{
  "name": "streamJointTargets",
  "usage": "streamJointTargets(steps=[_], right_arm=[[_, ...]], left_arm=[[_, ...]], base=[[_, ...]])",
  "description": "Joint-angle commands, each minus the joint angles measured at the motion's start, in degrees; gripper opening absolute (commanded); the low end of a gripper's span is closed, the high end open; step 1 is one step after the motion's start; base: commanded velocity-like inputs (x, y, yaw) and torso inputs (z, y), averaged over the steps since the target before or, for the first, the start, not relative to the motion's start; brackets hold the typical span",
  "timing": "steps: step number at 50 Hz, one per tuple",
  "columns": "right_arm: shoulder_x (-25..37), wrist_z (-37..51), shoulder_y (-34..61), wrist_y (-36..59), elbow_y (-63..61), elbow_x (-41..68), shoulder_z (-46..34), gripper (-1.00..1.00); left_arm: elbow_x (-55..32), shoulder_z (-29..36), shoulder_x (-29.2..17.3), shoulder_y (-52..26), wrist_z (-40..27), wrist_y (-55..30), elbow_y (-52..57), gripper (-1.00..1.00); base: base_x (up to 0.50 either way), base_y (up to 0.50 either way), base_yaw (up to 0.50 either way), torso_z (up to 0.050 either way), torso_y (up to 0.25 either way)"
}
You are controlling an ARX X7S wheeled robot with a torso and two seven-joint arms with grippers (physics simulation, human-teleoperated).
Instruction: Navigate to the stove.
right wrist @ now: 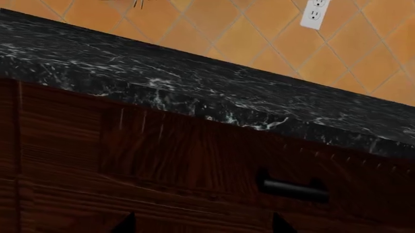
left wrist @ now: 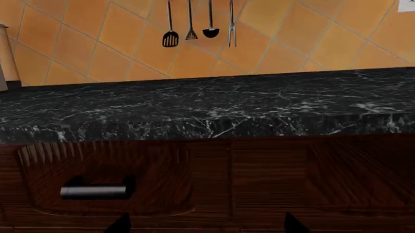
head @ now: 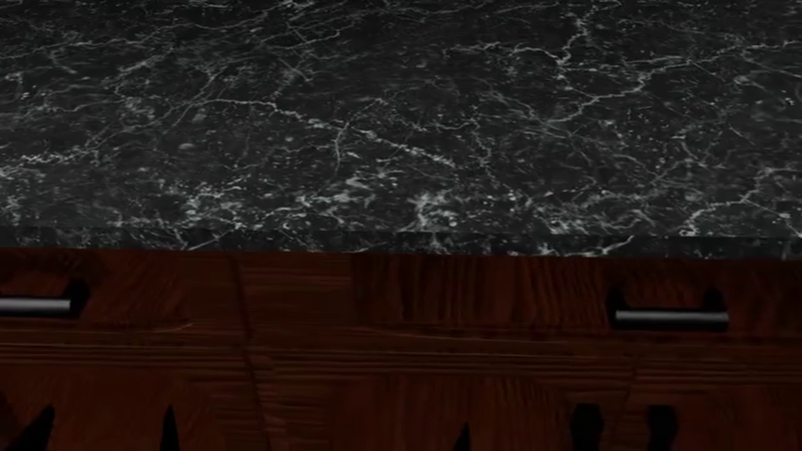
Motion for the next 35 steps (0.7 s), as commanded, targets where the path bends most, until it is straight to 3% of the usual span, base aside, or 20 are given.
streamJointTargets(steps=[1,12,35], right_arm=[[0.2,1.3,0.8,1.7,-0.1,-2.5,-1.6,1.00],[0.3,0.9,0.4,-2.1,0.1,-0.3,-0.8,1.00],[0.5,1.2,0.3,-1.9,-0.1,1.5,-0.6,1.00]], left_arm=[[-0.2,0.2,-0.3,0.0,-0.3,0.3,0.0,1.00],[-0.1,0.4,-0.4,-0.3,-0.7,1.1,-0.7,1.00],[-0.5,1.0,-0.8,-0.5,-1.2,0.8,-0.7,1.00]], base=[[-0.08,-0.36,0.00,0.000,0.000],[-0.02,-0.06,0.00,0.000,0.000],[-0.09,0.01,-0.50,0.000,0.000]])
